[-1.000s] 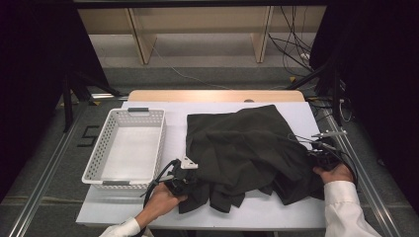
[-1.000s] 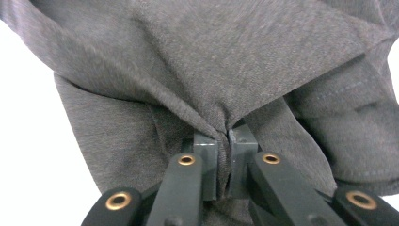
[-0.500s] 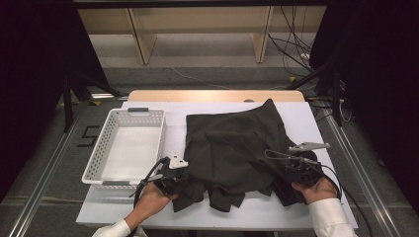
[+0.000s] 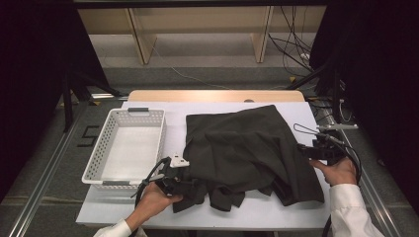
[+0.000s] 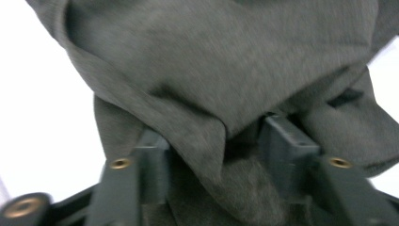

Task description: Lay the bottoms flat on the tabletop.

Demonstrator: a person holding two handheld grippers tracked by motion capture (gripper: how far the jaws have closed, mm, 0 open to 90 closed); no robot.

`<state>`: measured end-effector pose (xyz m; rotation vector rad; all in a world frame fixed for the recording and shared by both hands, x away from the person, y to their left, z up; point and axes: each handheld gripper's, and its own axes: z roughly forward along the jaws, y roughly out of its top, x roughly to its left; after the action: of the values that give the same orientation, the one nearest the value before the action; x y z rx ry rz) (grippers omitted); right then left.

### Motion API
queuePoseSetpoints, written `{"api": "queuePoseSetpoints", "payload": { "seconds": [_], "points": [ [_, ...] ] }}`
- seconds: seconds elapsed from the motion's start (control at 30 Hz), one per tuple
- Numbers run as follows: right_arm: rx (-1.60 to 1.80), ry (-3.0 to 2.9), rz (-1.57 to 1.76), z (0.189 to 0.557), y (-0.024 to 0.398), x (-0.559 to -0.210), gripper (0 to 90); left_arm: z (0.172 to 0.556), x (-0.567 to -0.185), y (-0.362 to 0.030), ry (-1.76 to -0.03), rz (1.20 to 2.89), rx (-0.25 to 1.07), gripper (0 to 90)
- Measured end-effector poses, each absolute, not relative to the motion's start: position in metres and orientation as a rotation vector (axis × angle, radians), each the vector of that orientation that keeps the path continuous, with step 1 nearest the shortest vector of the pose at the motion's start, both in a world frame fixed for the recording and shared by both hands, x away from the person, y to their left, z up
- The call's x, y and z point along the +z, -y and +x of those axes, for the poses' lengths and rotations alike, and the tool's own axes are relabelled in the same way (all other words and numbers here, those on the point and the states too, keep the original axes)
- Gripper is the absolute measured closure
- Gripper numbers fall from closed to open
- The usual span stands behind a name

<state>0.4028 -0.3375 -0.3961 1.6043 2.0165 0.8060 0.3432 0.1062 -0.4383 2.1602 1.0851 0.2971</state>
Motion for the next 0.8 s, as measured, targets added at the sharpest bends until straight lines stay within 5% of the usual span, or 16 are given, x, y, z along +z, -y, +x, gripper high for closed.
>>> {"api": "queuePoseSetpoints", "payload": {
  "seconds": [0.37, 0.47, 0.53, 0.57, 0.6, 0.7, 0.8],
  "points": [
    [0.632, -2.210, 1.756, 0.436, 0.334, -0.466, 25.3, 0.357, -0.468, -0.097, -1.296, 2.220, 0.325, 15.1],
    [0.600, -2.209, 1.741, 0.434, 0.329, -0.465, 36.7, 0.363, -0.479, -0.092, -1.312, 2.264, 0.258, 15.3],
    [0.599, -2.231, 1.710, 0.430, 0.326, -0.462, 66.3, 0.361, -0.479, -0.089, -1.242, 2.271, 0.307, 22.9],
    [0.609, -2.252, 1.709, 0.428, 0.325, -0.461, 74.8, 0.359, -0.477, -0.089, -1.218, 2.274, 0.309, 34.3],
    [0.612, -2.265, 1.708, 0.426, 0.323, -0.461, 79.7, 0.358, -0.475, -0.089, -1.199, 2.275, 0.307, 47.5],
    [0.696, -2.329, 1.726, 0.415, 0.322, -0.460, 85.9, 0.352, -0.473, -0.090, -1.148, 2.297, 0.343, 68.1],
    [0.684, -2.380, 1.693, 0.397, 0.311, -0.459, 86.6, 0.346, -0.471, -0.095, -1.114, 2.313, 0.333, 76.8]
  ]
}}
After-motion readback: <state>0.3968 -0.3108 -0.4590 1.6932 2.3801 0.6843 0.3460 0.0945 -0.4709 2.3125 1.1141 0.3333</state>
